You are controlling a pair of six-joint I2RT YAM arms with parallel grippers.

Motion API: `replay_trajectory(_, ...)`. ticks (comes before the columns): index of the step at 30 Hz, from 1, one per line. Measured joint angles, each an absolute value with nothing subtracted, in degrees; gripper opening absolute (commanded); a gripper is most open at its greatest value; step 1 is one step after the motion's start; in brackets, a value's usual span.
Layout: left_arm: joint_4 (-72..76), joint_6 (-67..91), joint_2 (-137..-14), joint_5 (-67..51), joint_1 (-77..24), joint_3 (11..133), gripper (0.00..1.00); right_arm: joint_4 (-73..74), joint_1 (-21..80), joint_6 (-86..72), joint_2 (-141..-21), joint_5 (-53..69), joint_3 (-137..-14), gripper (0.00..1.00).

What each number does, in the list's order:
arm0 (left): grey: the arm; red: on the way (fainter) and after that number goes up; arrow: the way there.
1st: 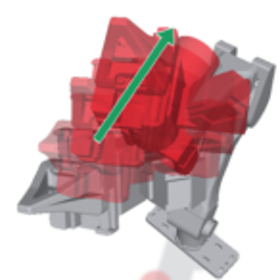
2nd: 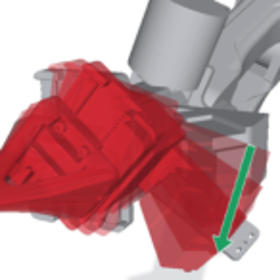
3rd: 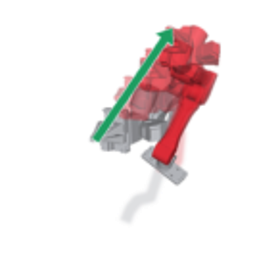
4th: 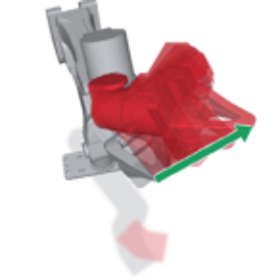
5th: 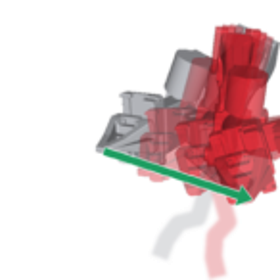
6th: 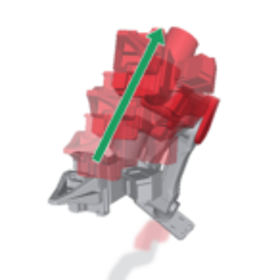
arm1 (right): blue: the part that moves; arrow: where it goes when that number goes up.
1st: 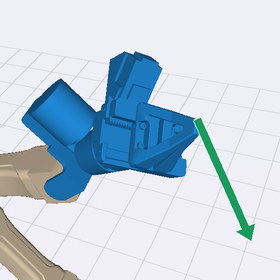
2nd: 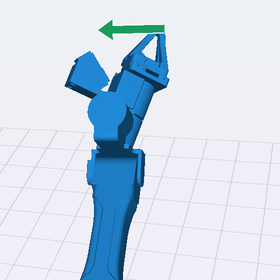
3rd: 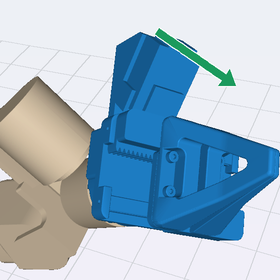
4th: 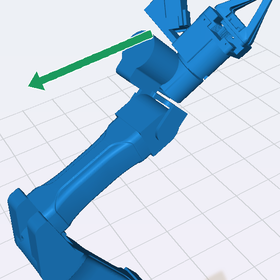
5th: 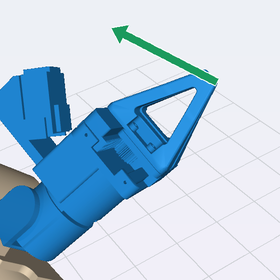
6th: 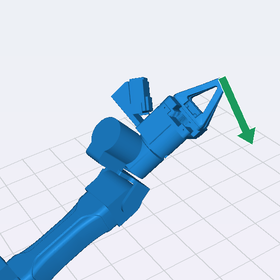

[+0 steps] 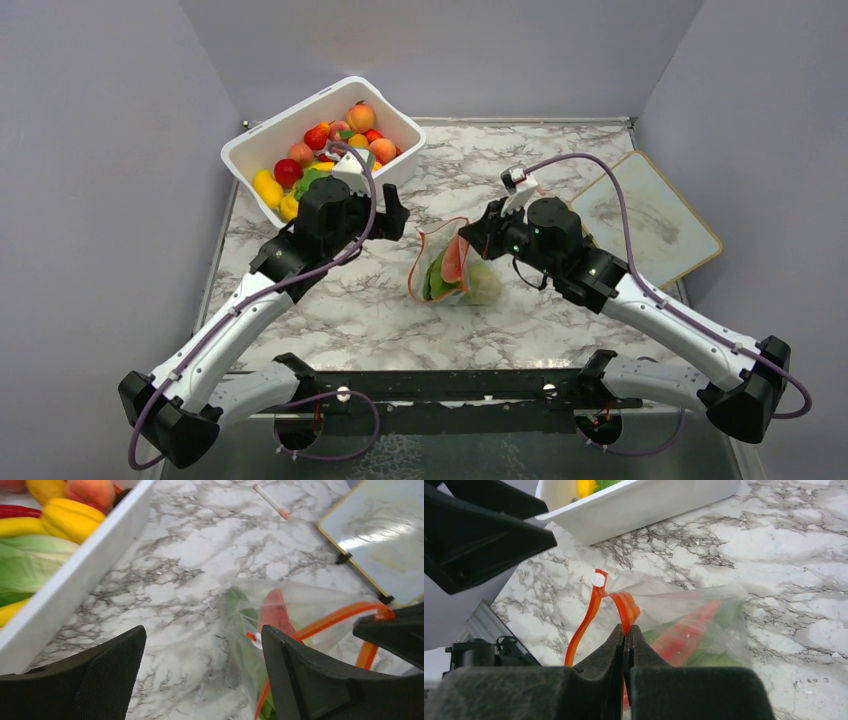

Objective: Place the food in the zip-top bag and seal the zipper
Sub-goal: Pick up the fake fruit from the bin.

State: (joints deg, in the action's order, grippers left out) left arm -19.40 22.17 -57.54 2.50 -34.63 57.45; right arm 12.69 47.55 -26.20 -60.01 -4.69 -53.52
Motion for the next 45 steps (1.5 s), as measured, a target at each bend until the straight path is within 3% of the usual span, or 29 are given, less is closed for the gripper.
replay_trajectory(7, -23.20, 16.69, -61.73, 14.35, -32.64, 64.79, 0.97, 12.27, 47.55, -26.33, -59.64, -1.54, -53.12, 0.01)
replay_trajectory(16, -24.47, 11.64, -74.22, 17.45, -18.20, 72.14, 0.94, 12.01, 47.55, -26.68, -60.18, 2.28, -53.04, 0.01)
replay_trajectory(25, -22.96, 8.10, -85.86, 15.27, -5.52, 79.42, 0.85, 11.99, 47.55, -26.63, -60.75, 2.96, -53.04, 0.01)
replay_trajectory(45, -19.05, 6.20, -105.58, 4.91, 7.11, 89.67, 0.72, 11.99, 47.55, -26.65, -60.86, 3.86, -53.04, 0.01)
